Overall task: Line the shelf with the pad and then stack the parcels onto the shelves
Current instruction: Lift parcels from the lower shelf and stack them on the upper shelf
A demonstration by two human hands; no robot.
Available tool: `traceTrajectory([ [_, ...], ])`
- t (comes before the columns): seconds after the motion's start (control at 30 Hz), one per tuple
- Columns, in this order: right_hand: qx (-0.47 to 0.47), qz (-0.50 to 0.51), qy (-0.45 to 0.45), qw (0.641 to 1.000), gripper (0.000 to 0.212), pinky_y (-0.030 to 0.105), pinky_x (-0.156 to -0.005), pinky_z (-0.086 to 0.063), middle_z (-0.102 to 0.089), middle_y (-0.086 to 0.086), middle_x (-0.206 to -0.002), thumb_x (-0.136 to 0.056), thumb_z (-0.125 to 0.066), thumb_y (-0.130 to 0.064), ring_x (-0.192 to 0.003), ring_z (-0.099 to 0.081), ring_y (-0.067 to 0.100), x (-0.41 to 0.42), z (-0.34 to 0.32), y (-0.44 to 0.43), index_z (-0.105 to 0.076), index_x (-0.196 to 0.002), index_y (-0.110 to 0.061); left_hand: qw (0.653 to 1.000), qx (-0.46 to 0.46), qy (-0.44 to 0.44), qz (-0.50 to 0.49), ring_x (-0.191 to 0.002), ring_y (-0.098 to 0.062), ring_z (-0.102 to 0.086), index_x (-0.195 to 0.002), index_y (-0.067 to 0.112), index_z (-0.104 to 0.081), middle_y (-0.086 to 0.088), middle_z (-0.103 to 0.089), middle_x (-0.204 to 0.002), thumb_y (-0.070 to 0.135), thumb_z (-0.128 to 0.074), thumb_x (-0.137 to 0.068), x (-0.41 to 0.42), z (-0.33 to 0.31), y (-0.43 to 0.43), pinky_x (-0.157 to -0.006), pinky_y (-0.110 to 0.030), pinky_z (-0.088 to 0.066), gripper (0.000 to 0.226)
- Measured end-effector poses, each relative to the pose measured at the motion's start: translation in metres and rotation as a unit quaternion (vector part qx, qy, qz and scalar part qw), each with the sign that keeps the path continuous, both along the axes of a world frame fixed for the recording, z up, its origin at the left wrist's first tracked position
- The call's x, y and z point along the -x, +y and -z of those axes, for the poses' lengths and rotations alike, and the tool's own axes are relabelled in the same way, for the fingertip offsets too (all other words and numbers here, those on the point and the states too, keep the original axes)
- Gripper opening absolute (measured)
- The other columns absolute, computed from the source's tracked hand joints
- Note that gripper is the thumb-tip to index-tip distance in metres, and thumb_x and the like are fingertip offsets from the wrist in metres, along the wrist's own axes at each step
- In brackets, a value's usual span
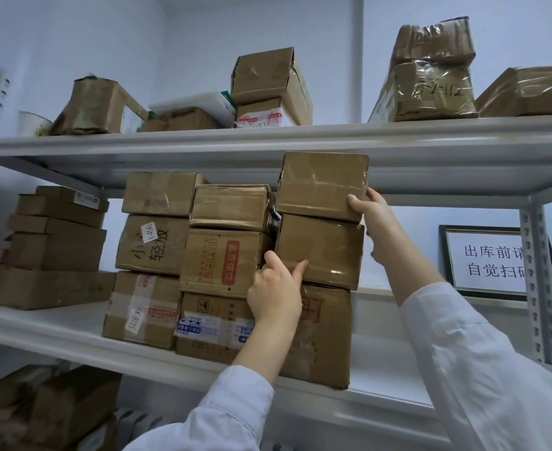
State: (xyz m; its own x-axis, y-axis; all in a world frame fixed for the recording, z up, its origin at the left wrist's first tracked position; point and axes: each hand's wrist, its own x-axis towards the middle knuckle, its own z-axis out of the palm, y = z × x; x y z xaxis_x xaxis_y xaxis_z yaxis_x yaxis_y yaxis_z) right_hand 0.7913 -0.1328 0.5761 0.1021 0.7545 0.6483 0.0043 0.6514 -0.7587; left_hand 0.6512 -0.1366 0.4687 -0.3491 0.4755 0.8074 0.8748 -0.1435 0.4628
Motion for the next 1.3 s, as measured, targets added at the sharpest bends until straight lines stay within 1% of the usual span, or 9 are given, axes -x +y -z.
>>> traceTrajectory([
  [0.07,0.009,-0.038,-0.006,0.999,0.047,0.024,-0.059,-0.035,-0.048,-0.008,-0.124,-0.100,-0.043,-0.027,-0.085,-0.051,0.006,0.005,0.008,0.001,-0.032,-0.145,-0.026,1.000,0.005,0.001,-0.001,-0.106,-0.028,-0.058,-0.124,0.006,-0.038,-0.012,-0.063,-0.111,0.056,-0.036,-0.093,0.000,-0.001,0.000,-0.074,-0.037,-0.048,0.059],
  [0.17,0.018,-0.020,-0.040,0.999,0.051,0.033,-0.084,-0.045,-0.044,-0.008,-0.143,-0.098,-0.041,-0.043,-0.118,-0.053,0.018,0.010,0.016,0.006,-0.027,-0.146,-0.032,1.000,0.003,0.007,-0.003,-0.112,-0.028,-0.056,-0.136,0.005,-0.032,-0.012,-0.059,-0.122,0.052,-0.036,-0.095,0.001,-0.002,0.001,-0.078,-0.037,-0.048,0.063],
  [0.33,0.012,-0.007,-0.074,0.997,0.059,0.045,-0.109,-0.033,-0.031,-0.009,-0.153,-0.096,-0.039,-0.051,-0.138,-0.035,0.020,0.008,0.017,0.012,-0.018,-0.150,-0.035,0.998,-0.035,0.060,0.002,-0.124,-0.027,-0.045,-0.150,0.015,-0.016,-0.011,-0.035,-0.146,0.042,-0.032,-0.099,0.000,0.010,0.004,-0.084,-0.035,-0.049,0.059],
  [0.57,-0.018,-0.025,-0.052,0.998,0.054,0.033,-0.100,-0.041,-0.040,-0.008,-0.146,-0.097,-0.042,-0.044,-0.129,-0.045,0.012,0.004,0.032,0.019,-0.027,-0.147,-0.028,0.998,-0.028,0.055,0.028,-0.136,-0.030,-0.028,-0.149,0.005,-0.010,-0.016,-0.022,-0.152,0.068,-0.021,-0.087,-0.005,0.025,0.008,-0.105,-0.036,-0.036,0.090],
  [0.7,-0.020,-0.038,-0.042,0.998,0.036,0.016,-0.063,-0.042,-0.056,-0.009,-0.117,-0.101,-0.038,-0.034,-0.095,-0.059,0.004,0.002,0.042,0.019,-0.042,-0.136,-0.024,0.997,0.026,0.074,0.026,-0.139,-0.033,-0.017,-0.148,0.001,0.004,-0.019,-0.005,-0.156,0.084,-0.024,-0.065,-0.014,0.031,0.007,-0.115,-0.037,-0.017,0.120],
  [0.87,-0.027,-0.066,-0.015,0.997,0.048,0.020,-0.088,-0.039,-0.046,-0.006,-0.133,-0.098,-0.046,-0.035,-0.116,-0.044,0.006,-0.006,0.055,0.019,-0.033,-0.142,-0.019,0.996,0.033,0.069,0.034,-0.142,-0.034,-0.009,-0.147,0.000,0.011,-0.018,0.005,-0.156,0.083,-0.040,-0.067,-0.023,0.034,0.007,-0.116,-0.039,-0.010,0.127],
  [1.0,-0.016,-0.063,-0.025,0.998,0.039,-0.002,-0.068,-0.040,-0.048,-0.019,-0.118,-0.102,-0.037,-0.027,-0.104,-0.044,-0.005,-0.008,0.070,0.015,-0.036,-0.141,-0.022,0.998,0.011,0.063,0.025,-0.140,-0.034,-0.015,-0.148,0.000,0.006,-0.018,0.000,-0.156,0.088,-0.021,-0.059,-0.024,0.038,0.009,-0.115,-0.041,-0.016,0.128],
  [1.1,-0.022,-0.055,-0.053,0.997,0.042,0.010,-0.077,-0.045,-0.056,-0.009,-0.131,-0.101,-0.039,-0.025,-0.117,-0.054,0.008,-0.006,0.081,0.019,-0.037,-0.143,-0.022,0.998,-0.018,0.064,0.010,-0.136,-0.037,-0.026,-0.148,-0.002,-0.006,-0.020,-0.010,-0.155,0.088,-0.016,-0.058,-0.024,0.043,0.014,-0.111,-0.046,-0.024,0.127],
  [1.3,-0.007,-0.040,-0.004,0.999,0.061,0.024,-0.103,-0.023,-0.014,-0.001,-0.159,-0.101,-0.041,-0.030,-0.144,-0.022,0.015,-0.008,0.098,0.004,-0.009,-0.152,-0.021,0.995,-0.064,0.064,0.030,-0.135,-0.038,-0.027,-0.148,0.009,-0.019,-0.021,-0.017,-0.153,0.080,-0.022,-0.072,-0.026,0.047,0.013,-0.111,-0.051,-0.022,0.104],
])
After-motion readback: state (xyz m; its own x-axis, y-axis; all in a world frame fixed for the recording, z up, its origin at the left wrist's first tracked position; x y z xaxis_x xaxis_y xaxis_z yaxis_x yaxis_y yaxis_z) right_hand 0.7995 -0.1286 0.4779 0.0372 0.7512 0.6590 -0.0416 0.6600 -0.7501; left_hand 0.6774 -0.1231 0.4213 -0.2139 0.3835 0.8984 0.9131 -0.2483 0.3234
